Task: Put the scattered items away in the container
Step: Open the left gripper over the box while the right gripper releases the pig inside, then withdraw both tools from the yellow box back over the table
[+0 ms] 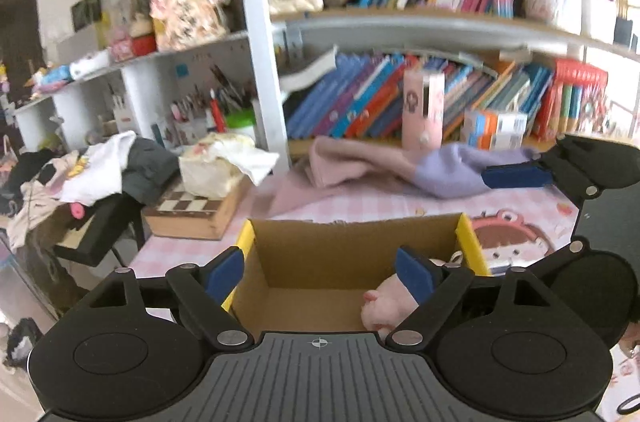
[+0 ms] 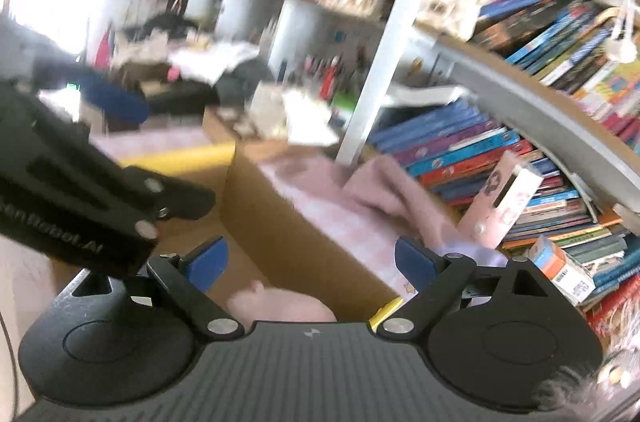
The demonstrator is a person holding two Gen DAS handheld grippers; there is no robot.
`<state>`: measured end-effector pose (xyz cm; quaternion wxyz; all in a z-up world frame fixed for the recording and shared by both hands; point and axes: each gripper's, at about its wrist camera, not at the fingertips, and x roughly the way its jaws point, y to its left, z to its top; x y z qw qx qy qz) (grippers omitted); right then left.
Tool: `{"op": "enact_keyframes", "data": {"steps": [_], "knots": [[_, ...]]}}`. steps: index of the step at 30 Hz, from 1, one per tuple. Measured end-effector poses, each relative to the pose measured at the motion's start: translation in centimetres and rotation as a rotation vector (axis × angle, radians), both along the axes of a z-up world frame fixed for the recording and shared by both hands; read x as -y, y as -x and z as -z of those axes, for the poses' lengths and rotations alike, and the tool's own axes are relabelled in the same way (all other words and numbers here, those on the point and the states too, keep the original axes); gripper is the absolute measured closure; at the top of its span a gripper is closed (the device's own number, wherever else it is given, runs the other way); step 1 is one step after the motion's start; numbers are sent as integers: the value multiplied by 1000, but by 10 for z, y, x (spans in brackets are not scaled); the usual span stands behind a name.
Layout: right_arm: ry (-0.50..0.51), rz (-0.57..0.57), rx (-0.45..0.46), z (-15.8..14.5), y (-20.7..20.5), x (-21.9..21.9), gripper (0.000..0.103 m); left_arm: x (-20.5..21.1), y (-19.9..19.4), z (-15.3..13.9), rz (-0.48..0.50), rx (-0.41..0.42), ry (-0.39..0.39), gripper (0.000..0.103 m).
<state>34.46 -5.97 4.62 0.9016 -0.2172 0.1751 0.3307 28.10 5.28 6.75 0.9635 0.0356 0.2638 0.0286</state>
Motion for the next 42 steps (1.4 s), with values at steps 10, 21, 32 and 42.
{"op": "enact_keyframes", "data": {"steps": [10, 21, 32, 42], "knots": [[-136, 66, 89, -32, 96, 28, 12, -3, 88, -21, -2, 113, 14, 13], [-167, 201, 79, -21, 185, 53, 12, 4, 170, -9, 10, 96, 21, 12], [-173, 391, 25, 5, 252, 78, 12, 17, 216, 20, 16, 16, 21, 11], [-180, 547, -74, 20, 270, 101, 12, 35, 232, 45, 101, -53, 28, 11]]}}
